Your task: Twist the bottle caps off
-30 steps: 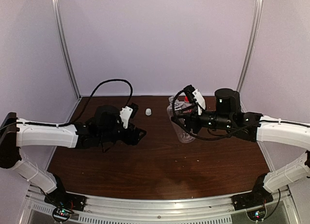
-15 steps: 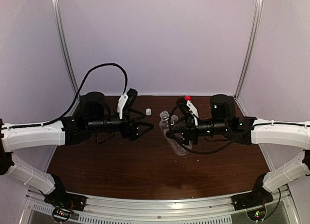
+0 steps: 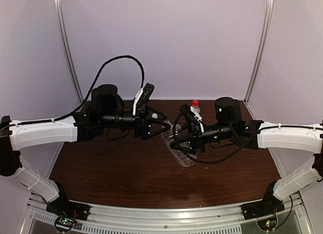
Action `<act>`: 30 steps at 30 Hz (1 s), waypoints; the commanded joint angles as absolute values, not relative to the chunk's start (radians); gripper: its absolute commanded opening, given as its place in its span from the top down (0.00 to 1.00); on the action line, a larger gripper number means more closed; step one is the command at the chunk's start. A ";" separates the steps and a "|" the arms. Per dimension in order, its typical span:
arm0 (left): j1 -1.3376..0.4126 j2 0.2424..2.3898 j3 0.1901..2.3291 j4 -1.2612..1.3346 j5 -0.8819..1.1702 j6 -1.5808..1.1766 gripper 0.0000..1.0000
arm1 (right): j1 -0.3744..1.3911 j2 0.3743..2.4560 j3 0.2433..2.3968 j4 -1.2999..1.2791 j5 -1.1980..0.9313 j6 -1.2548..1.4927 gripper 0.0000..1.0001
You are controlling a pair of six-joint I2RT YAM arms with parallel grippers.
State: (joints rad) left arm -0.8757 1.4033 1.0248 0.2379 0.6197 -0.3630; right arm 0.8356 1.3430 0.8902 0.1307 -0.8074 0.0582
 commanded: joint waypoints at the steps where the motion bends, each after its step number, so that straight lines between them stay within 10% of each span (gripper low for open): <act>1: -0.870 1.451 1.077 0.260 0.700 -0.395 0.24 | 0.841 1.355 0.927 0.150 -0.844 0.053 0.48; 30: -0.873 1.492 1.056 0.290 0.740 -0.393 0.67 | 0.841 1.373 0.937 0.141 -0.821 0.051 0.48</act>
